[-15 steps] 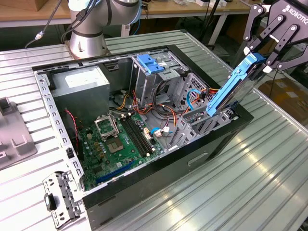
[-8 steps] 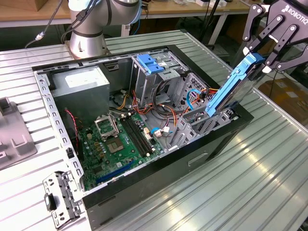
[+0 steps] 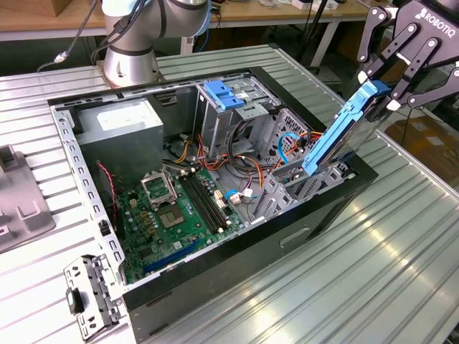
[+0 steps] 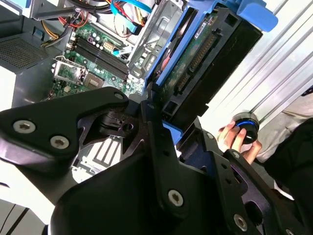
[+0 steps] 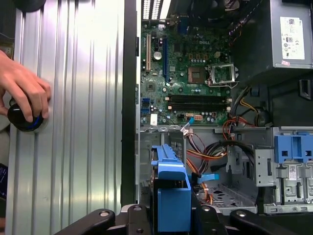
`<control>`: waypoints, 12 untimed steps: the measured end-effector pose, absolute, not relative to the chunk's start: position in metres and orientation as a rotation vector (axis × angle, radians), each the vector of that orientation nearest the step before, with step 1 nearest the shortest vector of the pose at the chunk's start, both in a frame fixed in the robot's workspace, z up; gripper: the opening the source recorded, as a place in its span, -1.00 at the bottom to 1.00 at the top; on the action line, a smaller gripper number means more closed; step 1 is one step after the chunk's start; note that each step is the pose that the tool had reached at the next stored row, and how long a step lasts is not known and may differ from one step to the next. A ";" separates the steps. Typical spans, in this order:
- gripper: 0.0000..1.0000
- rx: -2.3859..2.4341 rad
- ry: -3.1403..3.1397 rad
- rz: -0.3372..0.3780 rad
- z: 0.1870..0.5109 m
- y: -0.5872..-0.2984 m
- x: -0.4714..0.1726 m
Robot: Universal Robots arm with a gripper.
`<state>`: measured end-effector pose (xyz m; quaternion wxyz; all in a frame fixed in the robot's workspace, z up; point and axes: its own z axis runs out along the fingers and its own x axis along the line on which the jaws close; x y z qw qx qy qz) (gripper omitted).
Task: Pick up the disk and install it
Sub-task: 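Insert the disk into the insertion slot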
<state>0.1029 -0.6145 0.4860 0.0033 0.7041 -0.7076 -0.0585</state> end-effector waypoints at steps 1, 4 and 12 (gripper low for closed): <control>-0.26 2.207 -2.218 -0.183 0.486 -0.614 0.102; -0.26 2.207 -2.218 -0.183 0.484 -0.614 0.098; -0.26 2.207 -2.218 -0.183 0.473 -0.602 0.089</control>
